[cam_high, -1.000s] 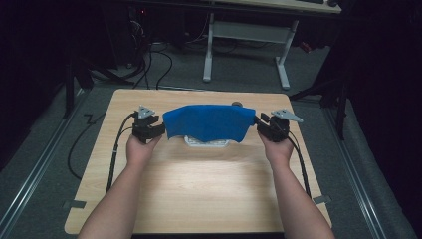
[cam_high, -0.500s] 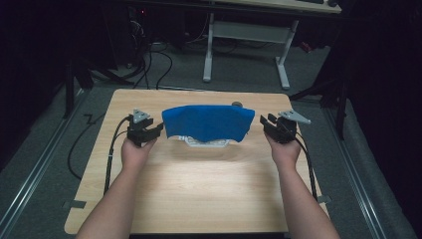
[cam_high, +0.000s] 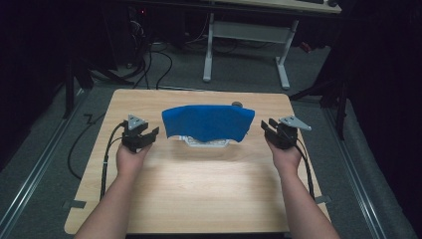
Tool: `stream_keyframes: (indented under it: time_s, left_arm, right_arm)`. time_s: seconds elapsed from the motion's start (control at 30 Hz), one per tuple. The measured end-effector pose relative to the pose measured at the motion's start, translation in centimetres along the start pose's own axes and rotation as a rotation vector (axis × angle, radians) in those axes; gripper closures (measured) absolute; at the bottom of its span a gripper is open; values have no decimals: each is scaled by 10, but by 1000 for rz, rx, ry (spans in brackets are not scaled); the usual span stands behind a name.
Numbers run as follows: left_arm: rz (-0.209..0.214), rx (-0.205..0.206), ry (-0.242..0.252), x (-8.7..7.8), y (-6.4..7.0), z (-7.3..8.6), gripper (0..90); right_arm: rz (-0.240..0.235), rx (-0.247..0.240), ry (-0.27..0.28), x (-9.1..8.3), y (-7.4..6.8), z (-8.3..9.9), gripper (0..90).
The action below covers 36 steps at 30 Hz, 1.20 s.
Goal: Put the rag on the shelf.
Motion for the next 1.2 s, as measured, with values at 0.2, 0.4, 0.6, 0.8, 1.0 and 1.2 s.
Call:
stream_keyframes:
  time_s: [0.2, 0.4, 0.6, 0.8, 1.0, 1.2]
  left_arm:
    - [-21, 10, 9, -9, 9, 6, 492]
    - [-30, -13, 21, -21, 22, 18, 480]
    - [0, 12, -6, -35, 41, 33, 467]
    - [32, 42, -29, -47, 63, 50, 449]
    - [139, 81, -113, -61, 107, 91, 433]
    - [131, 165, -131, -67, 130, 94, 420]
  right_arm:
    - [6, -35, -16, -9, 0, 5, 599]
    - [-1, -64, 13, -26, -4, 9, 573]
    - [-10, -93, 44, -48, -12, 20, 541]
    - [-7, -118, 32, -69, -17, 46, 516]
    - [-18, -126, 2, -95, -17, 84, 459]
    - [-62, -106, -45, -124, -21, 105, 448]
Point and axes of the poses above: each handheld gripper's, and its own axes: x roughly forward along the jaws, z roughly out of its underside, y roughly to its right, the point moved 2 cm from there along x, roughly forward along the jaws, and after that the axes turned 14 degrees about z, right-handed, at the moved point
